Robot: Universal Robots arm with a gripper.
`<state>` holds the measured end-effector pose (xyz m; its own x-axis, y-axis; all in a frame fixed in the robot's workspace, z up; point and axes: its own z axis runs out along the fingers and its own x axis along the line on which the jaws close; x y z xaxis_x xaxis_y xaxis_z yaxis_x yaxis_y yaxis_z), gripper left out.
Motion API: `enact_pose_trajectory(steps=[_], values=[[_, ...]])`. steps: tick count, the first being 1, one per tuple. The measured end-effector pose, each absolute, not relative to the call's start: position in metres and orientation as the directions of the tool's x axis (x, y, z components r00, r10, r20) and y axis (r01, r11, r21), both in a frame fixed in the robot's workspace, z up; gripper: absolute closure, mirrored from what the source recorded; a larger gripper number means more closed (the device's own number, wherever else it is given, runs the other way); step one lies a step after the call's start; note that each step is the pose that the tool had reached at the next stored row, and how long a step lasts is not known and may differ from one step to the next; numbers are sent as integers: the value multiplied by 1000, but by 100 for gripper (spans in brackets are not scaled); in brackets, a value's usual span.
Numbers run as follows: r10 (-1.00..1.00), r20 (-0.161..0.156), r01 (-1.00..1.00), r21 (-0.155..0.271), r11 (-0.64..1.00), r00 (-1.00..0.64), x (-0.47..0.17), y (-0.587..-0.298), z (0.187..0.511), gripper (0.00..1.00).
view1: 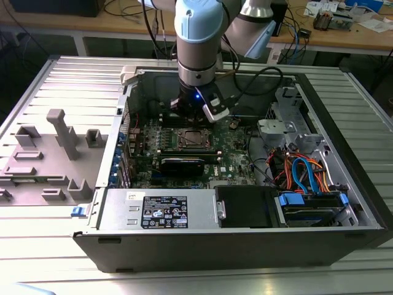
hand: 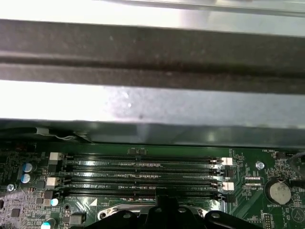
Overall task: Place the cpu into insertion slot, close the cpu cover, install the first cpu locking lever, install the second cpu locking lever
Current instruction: 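Install the first cpu locking lever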
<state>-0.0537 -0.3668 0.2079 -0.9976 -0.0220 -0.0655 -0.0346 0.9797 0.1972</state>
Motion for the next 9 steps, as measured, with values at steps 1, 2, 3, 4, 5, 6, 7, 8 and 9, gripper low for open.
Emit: enact_pose_trajectory(steps=[1, 2, 3, 4, 5, 6, 7, 8, 9], values=[[-22, -66, -35, 203, 979, -998, -54, -367, 208, 89], [-21, -66, -35, 212, 977, -998, -54, -368, 208, 89], [-21, -66, -35, 222, 974, -998, -54, -368, 208, 89], [-20, -66, -35, 226, 973, -998, -54, -368, 208, 89], [-20, -66, -35, 229, 973, -998, -54, -369, 208, 89], [-20, -66, -35, 231, 972, -998, -54, -369, 208, 89], [-20, -66, -35, 233, 972, -998, -54, -369, 208, 89], [-20, -66, -35, 234, 972, -998, -54, -369, 208, 89], [-20, -66, -35, 236, 971, -998, -54, -369, 208, 89]])
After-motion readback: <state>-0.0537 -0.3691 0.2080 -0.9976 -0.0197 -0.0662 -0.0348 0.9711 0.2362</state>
